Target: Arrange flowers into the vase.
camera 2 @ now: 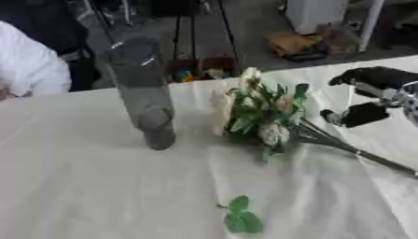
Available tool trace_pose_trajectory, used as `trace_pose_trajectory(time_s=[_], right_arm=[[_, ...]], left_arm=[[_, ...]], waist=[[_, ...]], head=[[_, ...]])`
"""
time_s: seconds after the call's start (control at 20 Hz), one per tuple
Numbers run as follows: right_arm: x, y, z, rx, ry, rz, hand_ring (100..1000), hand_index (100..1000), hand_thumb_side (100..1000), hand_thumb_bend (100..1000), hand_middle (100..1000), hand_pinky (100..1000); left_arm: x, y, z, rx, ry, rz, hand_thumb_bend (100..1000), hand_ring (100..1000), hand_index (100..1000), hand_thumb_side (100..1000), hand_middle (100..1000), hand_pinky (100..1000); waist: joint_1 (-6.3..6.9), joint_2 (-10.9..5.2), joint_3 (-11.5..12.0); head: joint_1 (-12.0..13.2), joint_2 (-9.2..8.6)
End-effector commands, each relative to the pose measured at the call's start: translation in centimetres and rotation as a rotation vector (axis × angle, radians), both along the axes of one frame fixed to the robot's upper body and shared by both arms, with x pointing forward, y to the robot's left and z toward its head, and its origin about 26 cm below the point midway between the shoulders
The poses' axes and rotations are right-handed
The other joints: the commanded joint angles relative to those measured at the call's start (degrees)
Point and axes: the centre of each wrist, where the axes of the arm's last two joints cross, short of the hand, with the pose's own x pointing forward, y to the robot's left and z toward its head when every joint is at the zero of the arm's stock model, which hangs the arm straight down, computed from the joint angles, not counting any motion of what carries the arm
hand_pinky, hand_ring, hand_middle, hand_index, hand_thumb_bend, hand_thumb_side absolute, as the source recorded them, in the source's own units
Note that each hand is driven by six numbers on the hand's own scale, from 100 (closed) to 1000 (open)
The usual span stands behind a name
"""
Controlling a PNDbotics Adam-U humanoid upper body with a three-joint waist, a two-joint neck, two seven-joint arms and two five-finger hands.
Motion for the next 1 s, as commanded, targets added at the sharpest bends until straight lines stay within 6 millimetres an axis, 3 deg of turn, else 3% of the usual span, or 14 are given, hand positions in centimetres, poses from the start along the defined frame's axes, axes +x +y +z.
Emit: trace_pose_trajectory(time_s=[0.05,0.6,1.0], right_arm=[[0.4,-0.6,0.8,0.008,-0.017,-0.023,946,952,723,278,904,748],[1.5,-0.6,-1.2,0.058,0.100,-0.014,971,967,712,269,934,766],[0.7,-0.4,-0.7,0.089,0.151,0.024,971,967,714,256,938,768]], left_arm=[[-0.3,-0.1,0.8,0.011,-0.026,-0.008,100,983,980,1000,939,865],[-0.2,-0.2,0.8,0.003,-0.025,-0.012,100,984,980,1000,940,865],[-0.2,-0.2,0.8,0.002,-0.023,-0.012,100,984,980,1000,940,864]], waist=[[-0.31,-0.79,0.13],[-0.06,-0.46,0.43],[-0.05,-0.14,0.38]], head=[[-0.31,-0.67],[-0.49,-0.65],[-0.10,-0.47]])
